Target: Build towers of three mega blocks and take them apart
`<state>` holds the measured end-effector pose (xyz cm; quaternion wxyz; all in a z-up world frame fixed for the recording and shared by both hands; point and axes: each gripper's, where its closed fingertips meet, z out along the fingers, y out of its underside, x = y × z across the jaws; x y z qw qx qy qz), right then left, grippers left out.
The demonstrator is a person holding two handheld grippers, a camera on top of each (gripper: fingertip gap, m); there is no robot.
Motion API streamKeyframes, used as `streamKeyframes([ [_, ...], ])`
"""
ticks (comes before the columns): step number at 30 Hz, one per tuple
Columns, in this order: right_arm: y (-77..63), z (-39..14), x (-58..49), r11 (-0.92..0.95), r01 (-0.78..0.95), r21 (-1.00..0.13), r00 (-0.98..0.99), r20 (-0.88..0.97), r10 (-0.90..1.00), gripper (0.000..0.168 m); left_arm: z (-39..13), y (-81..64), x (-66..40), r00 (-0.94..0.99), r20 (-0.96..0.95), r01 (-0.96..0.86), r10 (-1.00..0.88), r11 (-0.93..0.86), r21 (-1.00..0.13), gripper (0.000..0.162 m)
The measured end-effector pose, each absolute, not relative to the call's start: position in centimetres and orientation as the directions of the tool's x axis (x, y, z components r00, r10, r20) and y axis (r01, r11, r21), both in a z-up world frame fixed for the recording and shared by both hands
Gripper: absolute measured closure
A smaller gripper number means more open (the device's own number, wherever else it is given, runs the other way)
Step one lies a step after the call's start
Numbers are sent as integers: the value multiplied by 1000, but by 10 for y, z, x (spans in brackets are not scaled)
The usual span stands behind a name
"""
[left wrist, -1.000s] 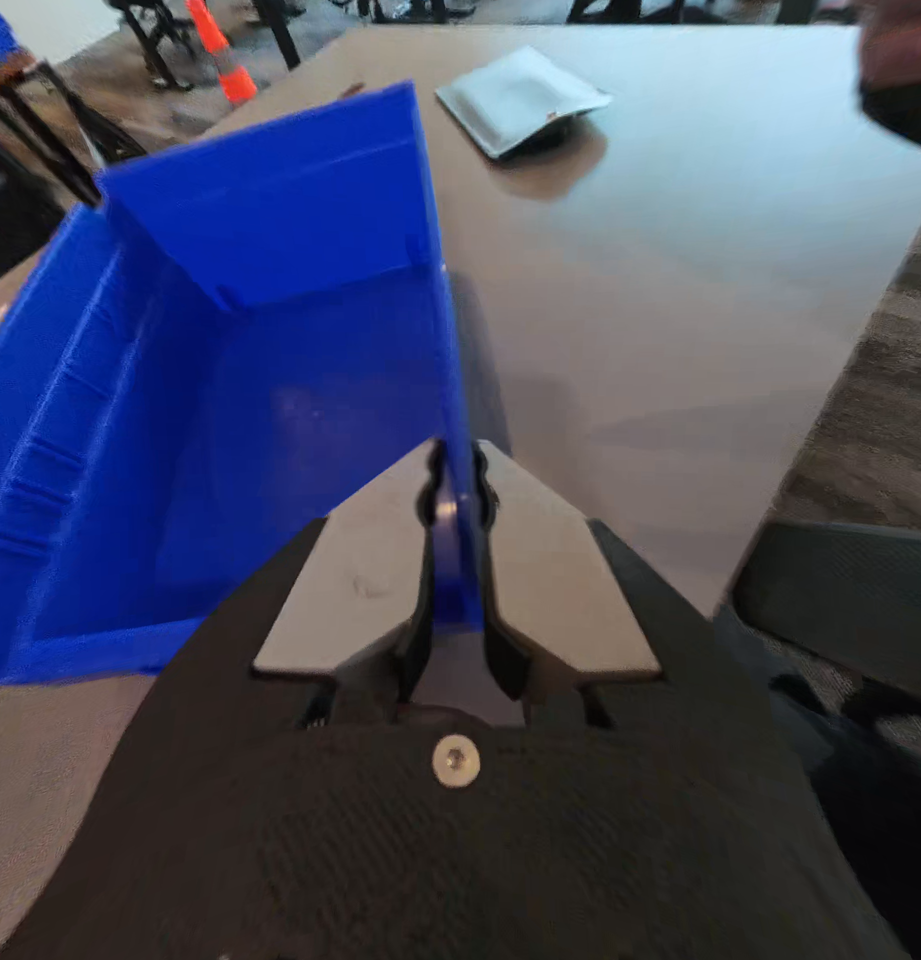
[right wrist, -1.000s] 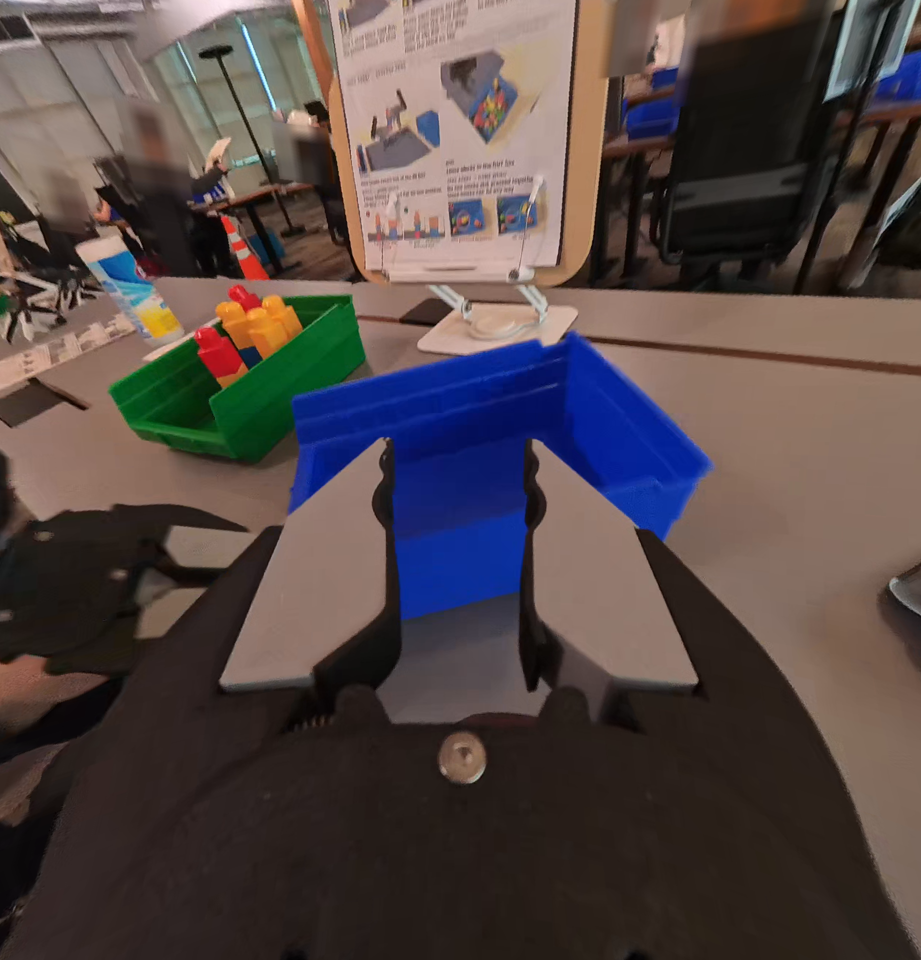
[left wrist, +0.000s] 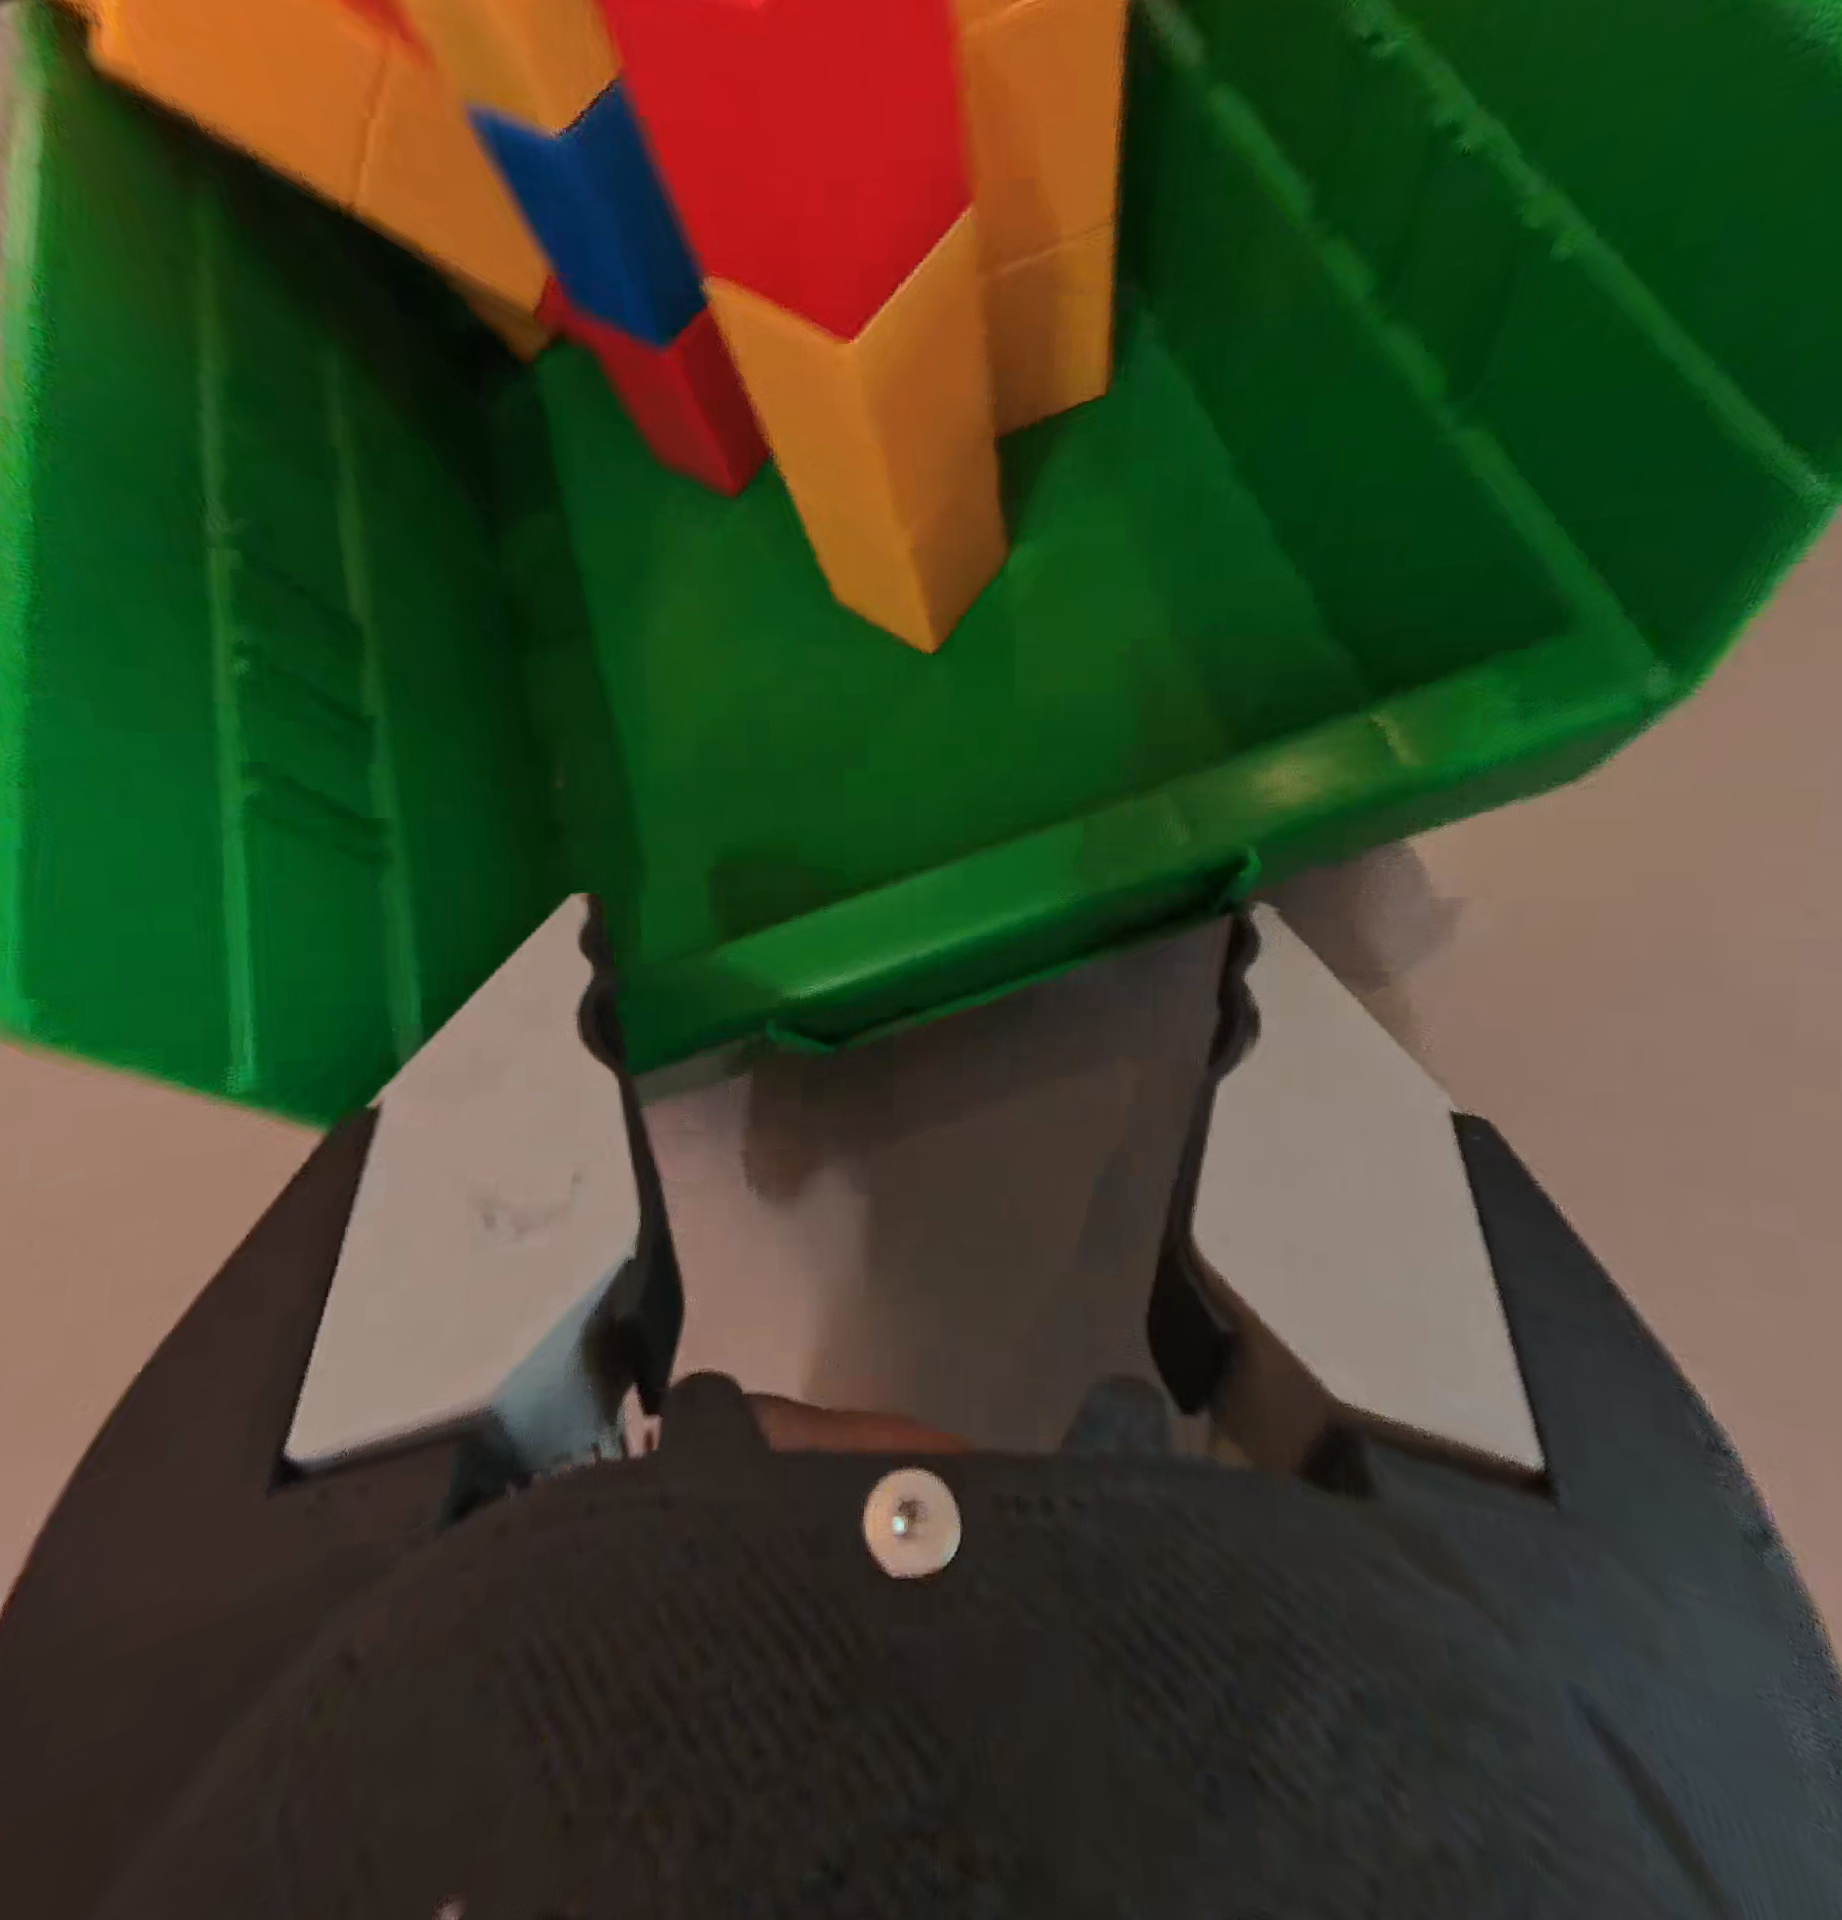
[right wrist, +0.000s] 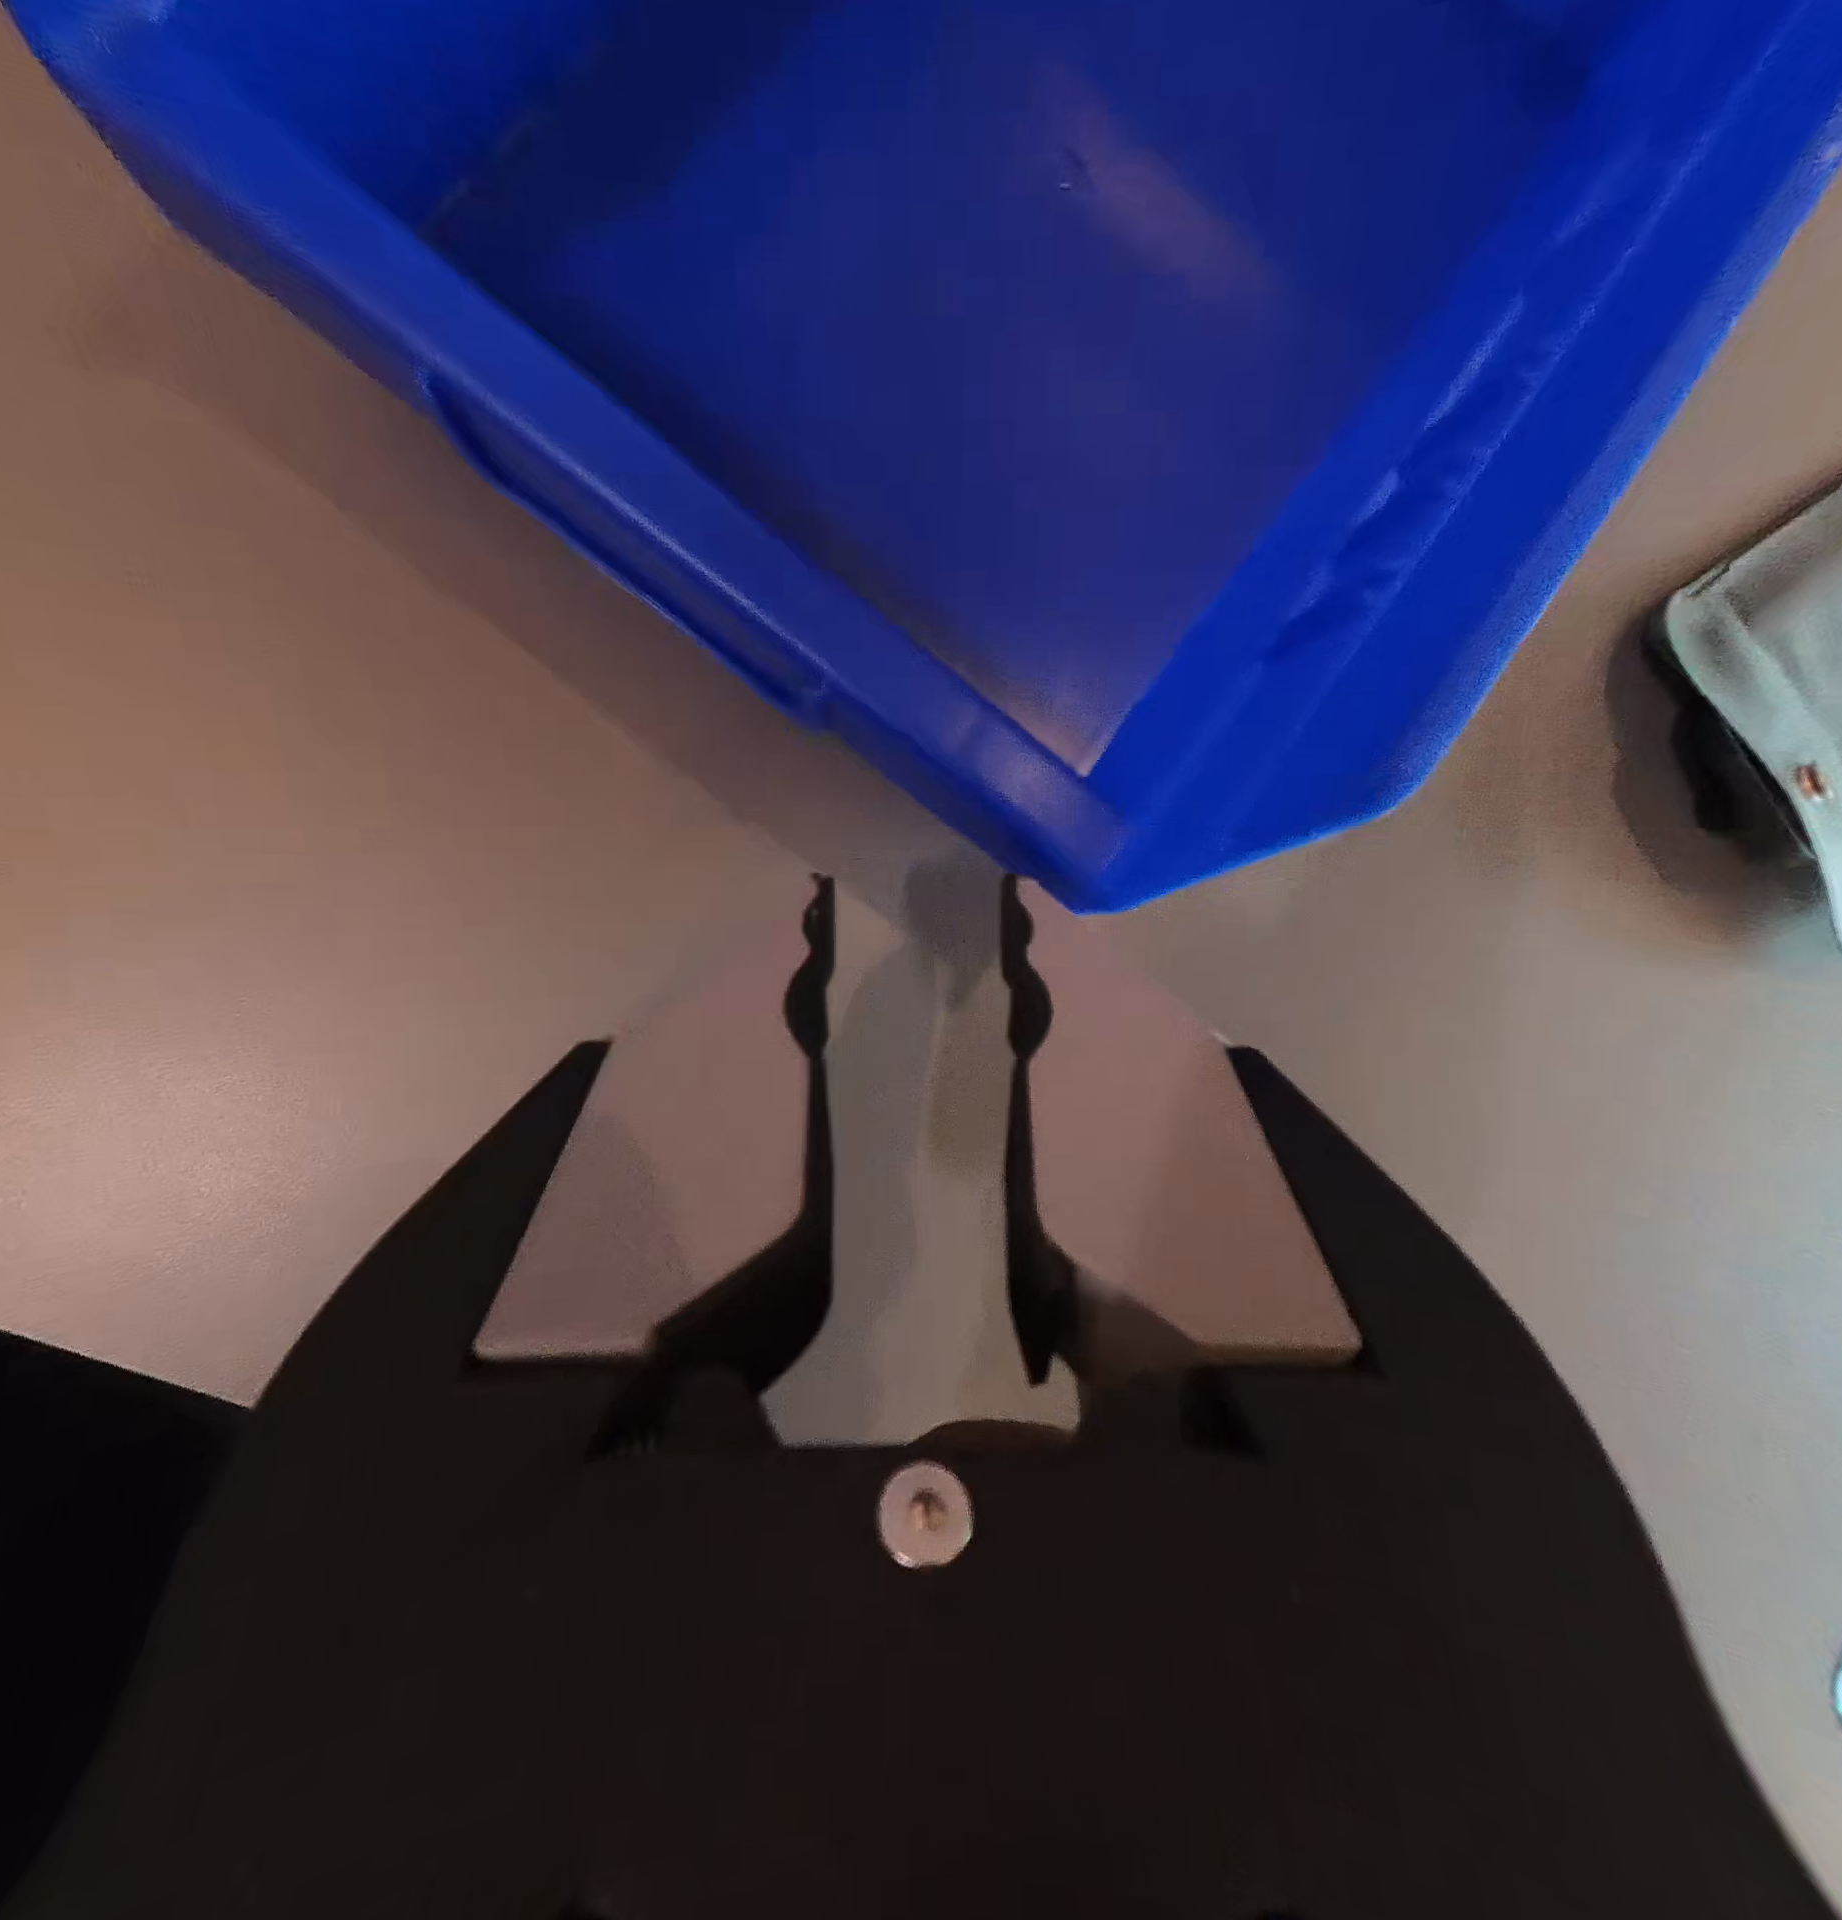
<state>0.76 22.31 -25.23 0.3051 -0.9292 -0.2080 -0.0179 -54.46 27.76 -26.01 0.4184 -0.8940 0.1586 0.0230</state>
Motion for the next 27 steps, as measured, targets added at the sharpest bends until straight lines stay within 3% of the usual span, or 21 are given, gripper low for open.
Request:
streamKeyframes([
  [3,227,-235,8,-675,373,-636,915,132,382,136,-256,274,-574,955,-217,-297,-204,-592,-749,41],
  [7,218,-196,-64,-469,384,-795,800,33,599,125,-254,260,-576,957,-235,-289,-169,-585,-758,44],
  [9,211,-188,-102,-400,386,-831,733,12,681,121,-248,254,-575,965,-221,-261,-139,-564,-784,51],
  [13,203,-198,-169,-306,417,-856,628,28,778,119,-226,244,-585,993,-111,-114,-33,-469,-876,81],
  [15,201,-207,-204,-259,417,-871,573,31,819,117,-225,241,-590,998,-70,-64,-4,-447,-892,83],
  [21,243,-210,-278,-168,341,-925,558,55,828,112,-209,233,-528,987,32,-30,-158,-373,-927,84],
  [27,315,-206,-298,-95,328,-940,640,148,754,112,-197,232,-388,883,-71,-200,-464,-234,-952,84],
])
